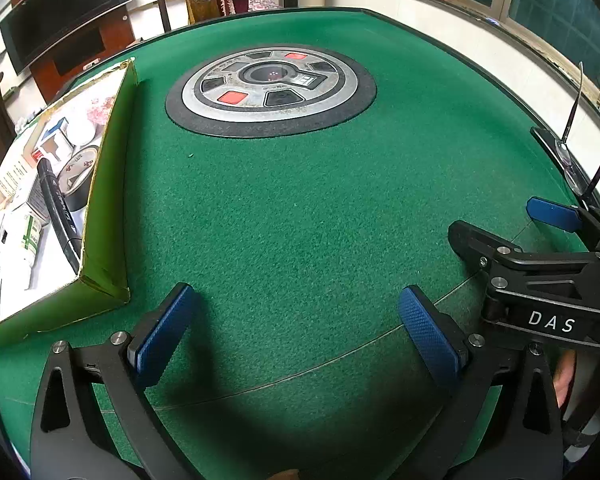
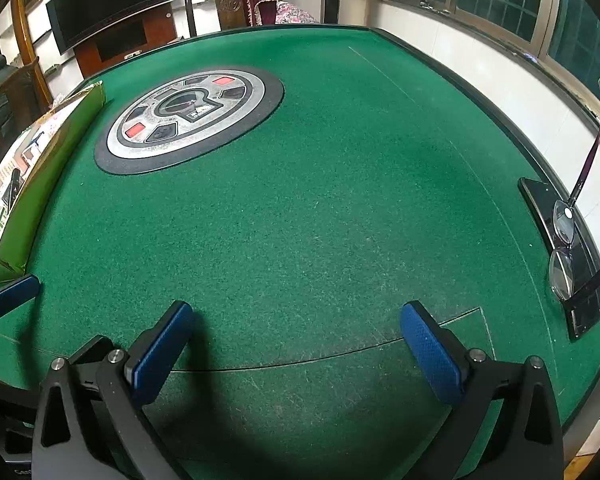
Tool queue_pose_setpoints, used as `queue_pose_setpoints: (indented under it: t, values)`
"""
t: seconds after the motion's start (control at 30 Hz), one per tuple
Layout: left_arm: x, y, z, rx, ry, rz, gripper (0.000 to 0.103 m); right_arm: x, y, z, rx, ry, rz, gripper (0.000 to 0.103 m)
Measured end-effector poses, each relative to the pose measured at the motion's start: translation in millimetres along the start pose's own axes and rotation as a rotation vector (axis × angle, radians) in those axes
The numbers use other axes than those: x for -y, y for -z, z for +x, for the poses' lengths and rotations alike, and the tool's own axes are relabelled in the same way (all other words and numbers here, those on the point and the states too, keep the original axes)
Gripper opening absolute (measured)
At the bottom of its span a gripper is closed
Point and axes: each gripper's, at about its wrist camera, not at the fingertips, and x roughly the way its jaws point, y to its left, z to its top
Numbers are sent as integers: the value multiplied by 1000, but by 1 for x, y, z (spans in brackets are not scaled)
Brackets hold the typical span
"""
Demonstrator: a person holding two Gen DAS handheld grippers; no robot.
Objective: Organize objects
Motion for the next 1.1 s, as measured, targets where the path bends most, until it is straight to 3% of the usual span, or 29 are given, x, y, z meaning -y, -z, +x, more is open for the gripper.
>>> queue_pose_setpoints:
  t: [1.1]
  values:
    - [1,0,1,0,2,4,102,2,-7,-3,-26,-6,17,103]
